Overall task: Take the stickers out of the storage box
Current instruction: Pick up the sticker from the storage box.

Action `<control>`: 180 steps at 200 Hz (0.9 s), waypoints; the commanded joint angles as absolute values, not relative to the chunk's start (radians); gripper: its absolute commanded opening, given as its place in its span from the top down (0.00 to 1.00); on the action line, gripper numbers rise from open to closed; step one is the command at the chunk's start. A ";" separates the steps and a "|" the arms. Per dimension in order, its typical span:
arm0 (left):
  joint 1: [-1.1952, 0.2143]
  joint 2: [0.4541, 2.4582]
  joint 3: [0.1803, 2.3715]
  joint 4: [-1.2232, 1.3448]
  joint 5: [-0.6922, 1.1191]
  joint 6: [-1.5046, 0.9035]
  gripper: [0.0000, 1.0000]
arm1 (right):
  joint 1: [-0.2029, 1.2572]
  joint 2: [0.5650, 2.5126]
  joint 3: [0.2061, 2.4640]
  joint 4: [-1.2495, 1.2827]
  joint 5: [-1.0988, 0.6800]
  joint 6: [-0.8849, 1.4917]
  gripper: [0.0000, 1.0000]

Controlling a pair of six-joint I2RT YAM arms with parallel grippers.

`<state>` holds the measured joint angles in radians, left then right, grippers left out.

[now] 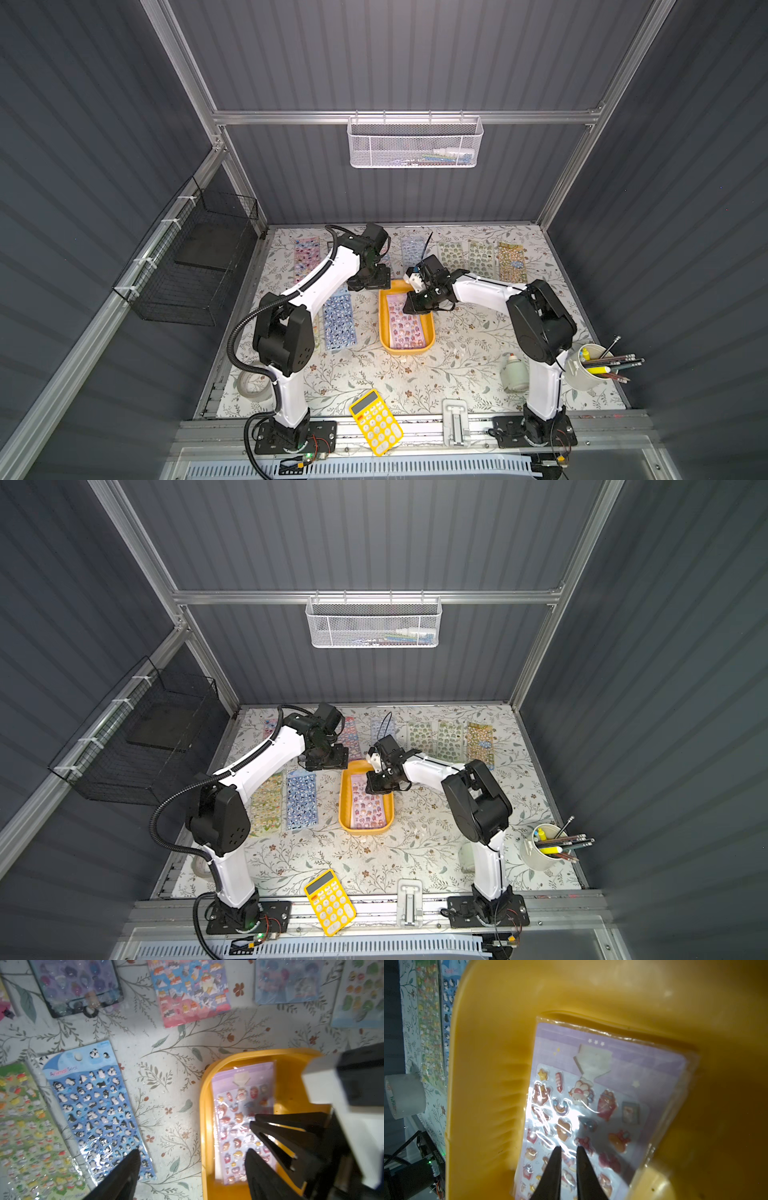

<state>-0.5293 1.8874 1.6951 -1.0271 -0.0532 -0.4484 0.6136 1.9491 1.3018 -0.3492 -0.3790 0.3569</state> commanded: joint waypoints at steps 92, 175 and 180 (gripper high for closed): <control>-0.549 1.867 1.438 -0.748 0.217 -0.547 0.34 | 0.654 1.798 1.306 -0.525 0.004 0.351 0.51; -0.578 1.850 1.355 -0.653 0.255 -0.628 0.63 | 0.654 1.957 1.405 -0.586 0.016 0.411 0.63; -0.580 1.848 1.350 -0.647 0.256 -0.633 0.63 | 0.652 1.964 1.410 -0.594 0.019 0.415 0.62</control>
<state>-0.5674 1.8847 1.3750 -0.6827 0.2306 -0.5896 0.6495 1.9274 1.3632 -0.5289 -0.0216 0.3897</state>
